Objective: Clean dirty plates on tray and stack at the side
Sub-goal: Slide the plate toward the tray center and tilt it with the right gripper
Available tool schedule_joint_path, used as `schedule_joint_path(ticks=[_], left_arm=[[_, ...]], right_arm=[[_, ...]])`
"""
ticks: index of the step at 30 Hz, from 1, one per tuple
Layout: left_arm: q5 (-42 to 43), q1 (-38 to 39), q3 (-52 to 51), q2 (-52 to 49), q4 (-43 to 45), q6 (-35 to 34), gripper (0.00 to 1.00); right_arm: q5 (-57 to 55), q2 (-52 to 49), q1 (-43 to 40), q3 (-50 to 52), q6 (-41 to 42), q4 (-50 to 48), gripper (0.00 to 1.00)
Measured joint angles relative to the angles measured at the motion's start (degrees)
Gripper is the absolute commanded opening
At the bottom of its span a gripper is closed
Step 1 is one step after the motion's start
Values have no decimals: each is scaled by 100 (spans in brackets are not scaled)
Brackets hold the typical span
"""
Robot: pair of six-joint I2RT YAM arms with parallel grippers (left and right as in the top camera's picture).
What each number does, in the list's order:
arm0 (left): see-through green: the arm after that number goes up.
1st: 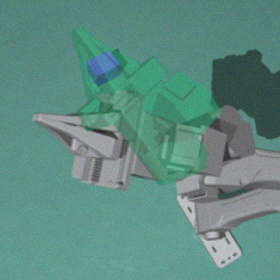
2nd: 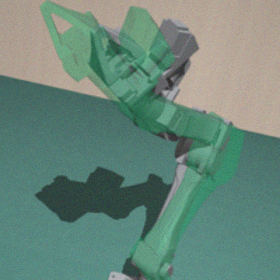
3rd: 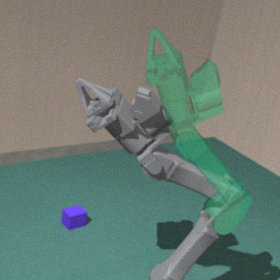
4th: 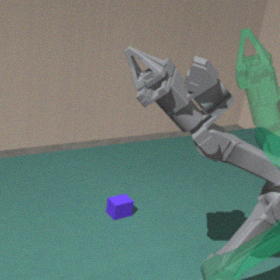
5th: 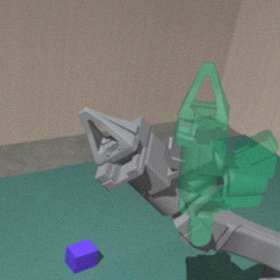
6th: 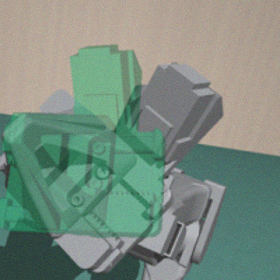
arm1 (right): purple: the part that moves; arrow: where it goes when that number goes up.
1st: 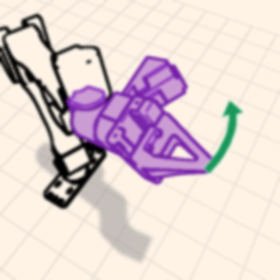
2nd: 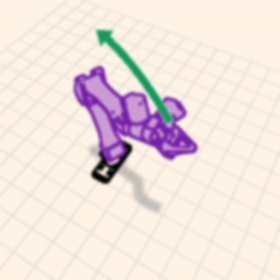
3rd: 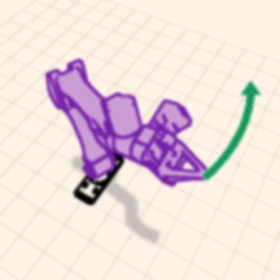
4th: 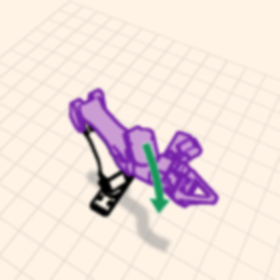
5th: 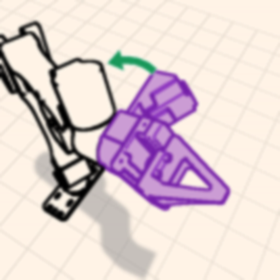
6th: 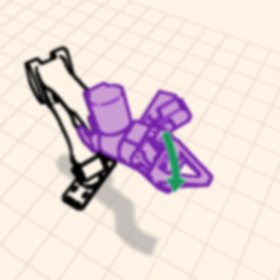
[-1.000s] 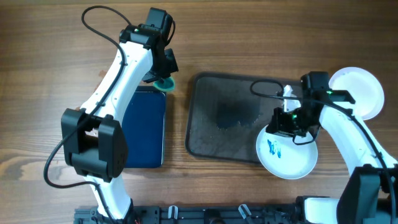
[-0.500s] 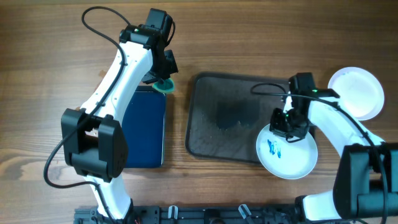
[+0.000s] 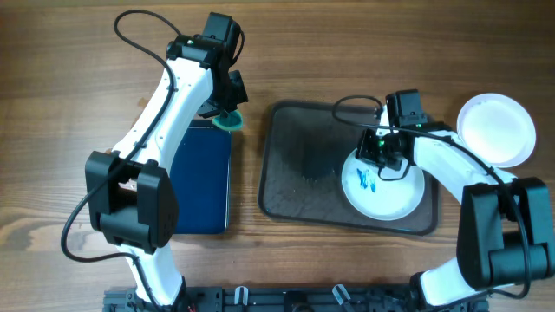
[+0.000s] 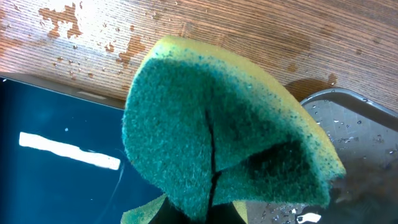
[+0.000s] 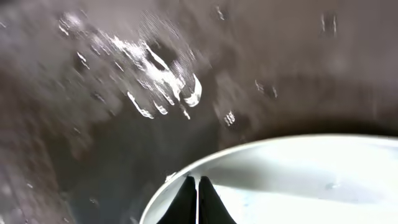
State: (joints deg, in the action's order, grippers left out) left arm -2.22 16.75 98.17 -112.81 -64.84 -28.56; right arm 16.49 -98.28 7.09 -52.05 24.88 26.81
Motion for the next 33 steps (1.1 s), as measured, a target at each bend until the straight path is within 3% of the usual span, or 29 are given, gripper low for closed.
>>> schedule_joint_path(ticks=[5,6,7,8,9,10,12,13,18,21,24,26,29,31,33], left_arm=[[2,0,0,0,-4,-2,4],[0,0,0,0,-4,-2,4],[0,0,0,0,-7,-2,4],[2,0,0,0,-9,-2,4],[0,0,0,0,-11,-2,4],[2,0,0,0,-9,-2,4],[2,0,0,0,-2,-2,4],[2,0,0,0,0,-2,4],[2,0,0,0,90,-2,4],[2,0,0,0,197,-2,4],[2,0,0,0,245,-2,4],[2,0,0,0,256,-2,4],[2,0,0,0,254,-2,4],[2,0,0,0,234,-2,4],[2,0,0,0,179,-2,4]], right_arm=[[-4,-7,0,-498,-2,61,4],[-11,-9,0,-625,-28,205,26],[-24,-9,0,-717,-74,271,33],[-280,-39,9,-1071,-262,1126,37],[-1014,-63,26,-1633,-520,2076,75],[-1283,-46,31,-1779,-595,2197,82],[-2273,-9,31,-2140,-796,2605,83],[-2538,17,20,-2181,-970,2680,100],[-2673,24,-105,-2192,-1438,3281,94],[-2549,26,-400,-2074,-1405,3407,77],[-2131,31,-813,-1572,-1475,3121,71],[-1923,31,-839,-1222,-1499,2863,52],[-1644,31,-837,-1003,-1532,2568,51],[-1515,33,-839,-802,-1462,2356,60],[-1504,35,-839,-538,-1311,2100,62]])
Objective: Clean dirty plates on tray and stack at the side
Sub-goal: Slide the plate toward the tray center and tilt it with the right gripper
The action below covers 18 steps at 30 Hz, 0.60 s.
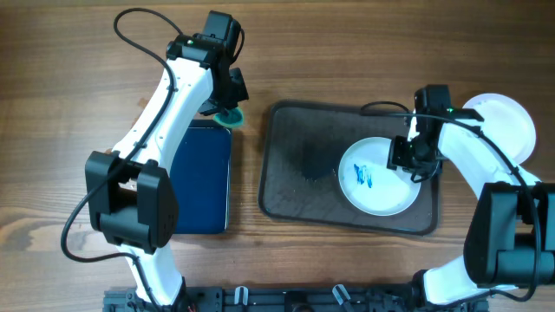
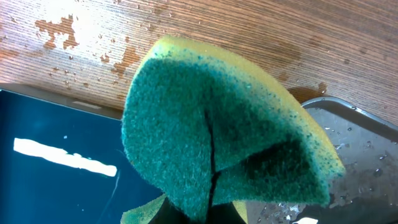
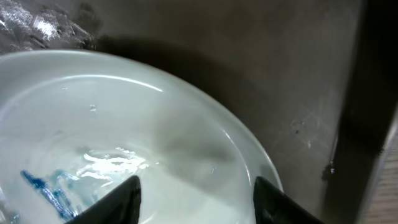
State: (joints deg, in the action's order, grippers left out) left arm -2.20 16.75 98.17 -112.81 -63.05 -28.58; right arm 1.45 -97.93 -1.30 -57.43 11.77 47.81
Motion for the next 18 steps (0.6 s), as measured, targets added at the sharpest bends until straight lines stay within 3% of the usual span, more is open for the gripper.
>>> schedule_joint_path(ticks=[4,9,13,18], left_arm=[[0,0,0,0,-26,0,4],[0,0,0,0,72,0,4],[0,0,0,0,98,0,4],[0,0,0,0,101,0,4]], right_arm=[[278,46,7,-155,-382,-22,51],[319,507,138,-949,-933,483,56],[-380,557,103,-968,-953,485,58],[-452,131,-70,-796,-951,372,58]])
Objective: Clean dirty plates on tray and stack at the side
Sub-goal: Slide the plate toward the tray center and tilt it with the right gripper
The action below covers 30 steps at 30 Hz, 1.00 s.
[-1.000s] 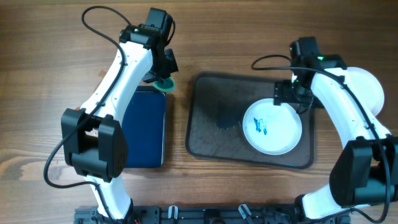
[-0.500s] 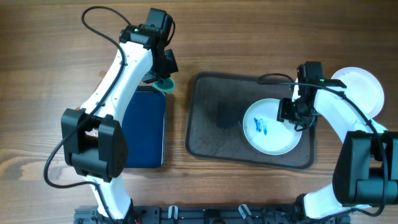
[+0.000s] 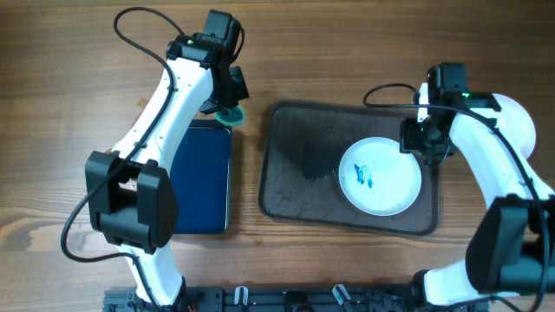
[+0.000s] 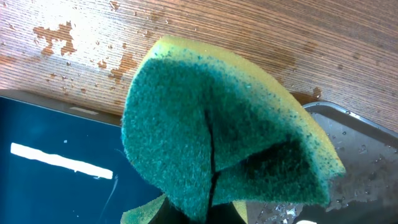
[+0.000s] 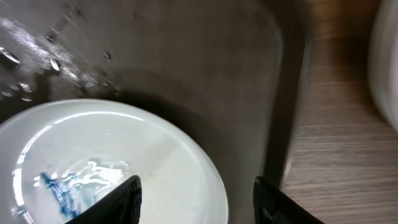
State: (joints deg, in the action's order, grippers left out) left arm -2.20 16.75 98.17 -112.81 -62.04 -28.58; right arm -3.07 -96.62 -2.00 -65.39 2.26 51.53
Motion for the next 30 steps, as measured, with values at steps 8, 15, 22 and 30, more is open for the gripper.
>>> schedule_joint_path(ticks=[8,15,22,30], left_arm=[[0,0,0,0,0,0,4],[0,0,0,0,-85,0,4],[28,0,0,0,-83,0,4],[907,774,0,0,240,4,4]], right_arm=[[50,-590,0,398,341,-299,37],[243,-496,-4,726,612,-527,4],[721,-450,-52,804,970,-741,4],[1163,-474,909,887,728,-1672,5]])
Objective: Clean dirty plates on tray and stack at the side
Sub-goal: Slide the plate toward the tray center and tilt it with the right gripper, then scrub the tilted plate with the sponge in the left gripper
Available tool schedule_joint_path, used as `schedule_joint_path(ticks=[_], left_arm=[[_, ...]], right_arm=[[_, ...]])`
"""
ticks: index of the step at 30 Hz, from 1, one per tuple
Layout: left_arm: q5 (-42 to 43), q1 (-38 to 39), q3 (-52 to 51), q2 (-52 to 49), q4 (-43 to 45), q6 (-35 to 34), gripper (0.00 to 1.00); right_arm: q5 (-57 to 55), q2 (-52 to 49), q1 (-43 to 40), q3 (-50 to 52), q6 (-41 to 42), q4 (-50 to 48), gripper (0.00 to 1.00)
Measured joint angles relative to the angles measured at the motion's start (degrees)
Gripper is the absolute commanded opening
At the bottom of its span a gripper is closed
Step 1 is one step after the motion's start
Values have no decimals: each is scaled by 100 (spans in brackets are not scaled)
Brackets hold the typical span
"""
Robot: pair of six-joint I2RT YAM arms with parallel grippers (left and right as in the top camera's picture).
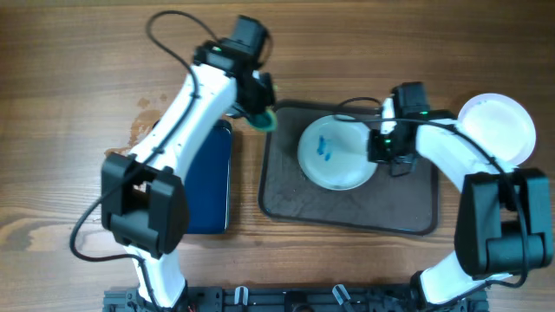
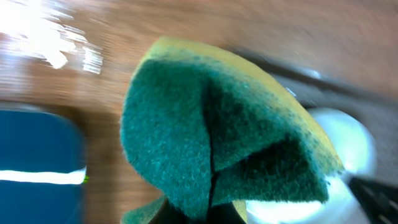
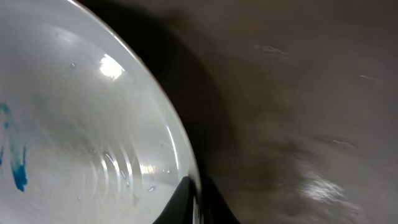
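Observation:
A white plate (image 1: 336, 153) with blue smears (image 3: 17, 163) lies on the dark tray (image 1: 408, 204), in its upper middle. My right gripper (image 1: 380, 146) is shut on the plate's right rim; in the right wrist view its fingertips (image 3: 196, 202) pinch that rim. My left gripper (image 1: 257, 102) is shut on a green and yellow sponge (image 1: 264, 119), held over the tray's upper left corner. In the left wrist view the sponge (image 2: 217, 124) fills most of the picture, and the plate (image 2: 351, 140) shows behind it. A clean white plate (image 1: 496, 130) sits on the table right of the tray.
A dark blue mat (image 1: 215, 195) lies left of the tray, partly under the left arm. A wet patch (image 1: 143, 130) marks the wood beside it. The tray's raised rim (image 1: 263, 173) runs close to the mat.
My right gripper was open over the tray's right edge; now it is shut on the plate's right rim, and the plate lies further left and up. The left gripper with the sponge has moved right.
My right gripper was shut at the smeared plate's left rim, then open over its right side, then open by the tray's right edge. Now it grips the right rim and the plate has shifted left. The left gripper held the sponge by the mat's corner throughout, now at the tray.

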State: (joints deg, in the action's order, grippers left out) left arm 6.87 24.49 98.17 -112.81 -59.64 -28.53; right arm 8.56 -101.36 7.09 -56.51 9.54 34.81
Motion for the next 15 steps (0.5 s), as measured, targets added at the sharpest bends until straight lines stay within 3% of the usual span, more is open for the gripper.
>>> schedule_joint_path(ticks=[6,15], left_arm=[[444,1126,0,0,273,-26,4],[562,1263,0,-11,487,-157,4]], right_arm=[[177,-33,448,22,400,-313,4],[1036,-92,407,98,1001,-273,4]])
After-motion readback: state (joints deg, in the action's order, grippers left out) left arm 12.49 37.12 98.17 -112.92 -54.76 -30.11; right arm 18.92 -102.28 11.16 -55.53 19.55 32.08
